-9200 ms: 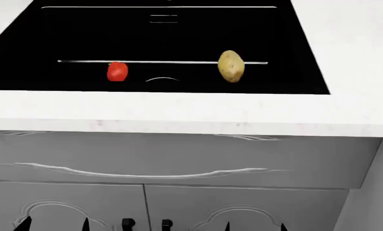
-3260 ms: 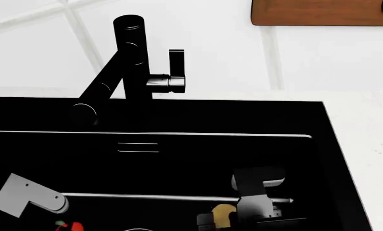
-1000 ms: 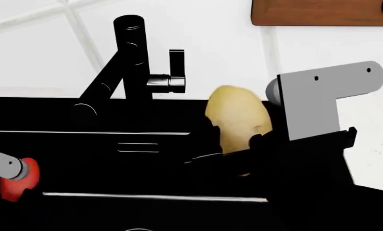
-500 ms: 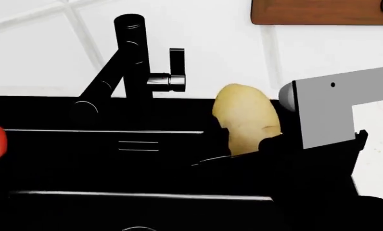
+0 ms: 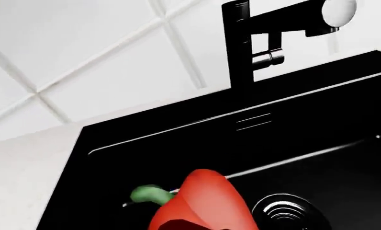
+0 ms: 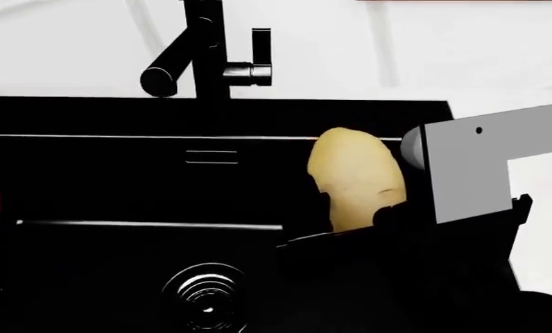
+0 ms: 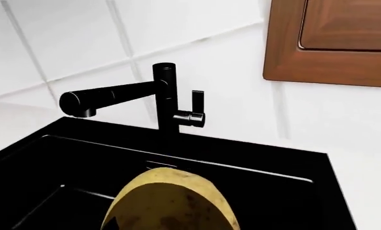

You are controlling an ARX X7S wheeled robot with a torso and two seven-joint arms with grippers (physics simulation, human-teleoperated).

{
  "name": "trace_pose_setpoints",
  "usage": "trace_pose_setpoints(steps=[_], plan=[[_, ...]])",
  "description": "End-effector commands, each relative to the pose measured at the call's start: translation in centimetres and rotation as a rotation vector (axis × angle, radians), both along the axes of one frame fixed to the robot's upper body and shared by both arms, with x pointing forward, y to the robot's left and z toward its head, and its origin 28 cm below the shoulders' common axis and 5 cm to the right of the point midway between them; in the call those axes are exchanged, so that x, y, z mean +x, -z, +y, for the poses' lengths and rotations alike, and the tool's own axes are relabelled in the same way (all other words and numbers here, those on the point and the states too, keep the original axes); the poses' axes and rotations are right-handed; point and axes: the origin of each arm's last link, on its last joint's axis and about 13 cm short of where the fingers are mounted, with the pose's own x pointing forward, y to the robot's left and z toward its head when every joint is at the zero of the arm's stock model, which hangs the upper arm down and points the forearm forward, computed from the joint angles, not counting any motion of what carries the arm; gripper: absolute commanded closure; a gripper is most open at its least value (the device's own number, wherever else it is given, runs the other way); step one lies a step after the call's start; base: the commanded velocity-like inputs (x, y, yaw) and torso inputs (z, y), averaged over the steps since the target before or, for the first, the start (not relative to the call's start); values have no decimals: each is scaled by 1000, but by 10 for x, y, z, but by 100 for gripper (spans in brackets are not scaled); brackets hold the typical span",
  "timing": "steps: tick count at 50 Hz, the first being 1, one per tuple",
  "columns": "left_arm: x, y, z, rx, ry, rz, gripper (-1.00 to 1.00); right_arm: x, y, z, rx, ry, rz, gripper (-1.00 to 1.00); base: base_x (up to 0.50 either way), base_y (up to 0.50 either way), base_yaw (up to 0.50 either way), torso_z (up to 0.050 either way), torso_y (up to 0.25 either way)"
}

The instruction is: Pick the vegetables from the sink and place them on the cutting board.

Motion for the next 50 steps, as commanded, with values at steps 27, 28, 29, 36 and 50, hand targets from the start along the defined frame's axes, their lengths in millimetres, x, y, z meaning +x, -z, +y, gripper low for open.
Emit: trace_pose_setpoints(steps=[27, 28, 29, 36, 50], plan=[[-2, -3, 0, 3, -3, -9, 100, -3, 1, -3, 2, 25, -1, 100, -500, 0, 0, 0, 0], [-2, -3, 0, 2, -3, -8, 100, -3, 1, -3, 2, 26, -1, 100, -500, 0, 0, 0, 0], [-1, -2, 0, 1, -2, -7, 100, -3, 1, -4, 1, 27, -2, 100, -500, 0, 0, 0, 0], [-1, -4, 0, -1, -6, -14, 100, -5, 2, -6, 14, 23, -27, 100, -71, 0, 0, 0, 0], [-3, -4, 2, -1, -2, -15, 100, -5, 4, -7, -5, 38, -18, 100, 0, 321, 0, 0, 0]])
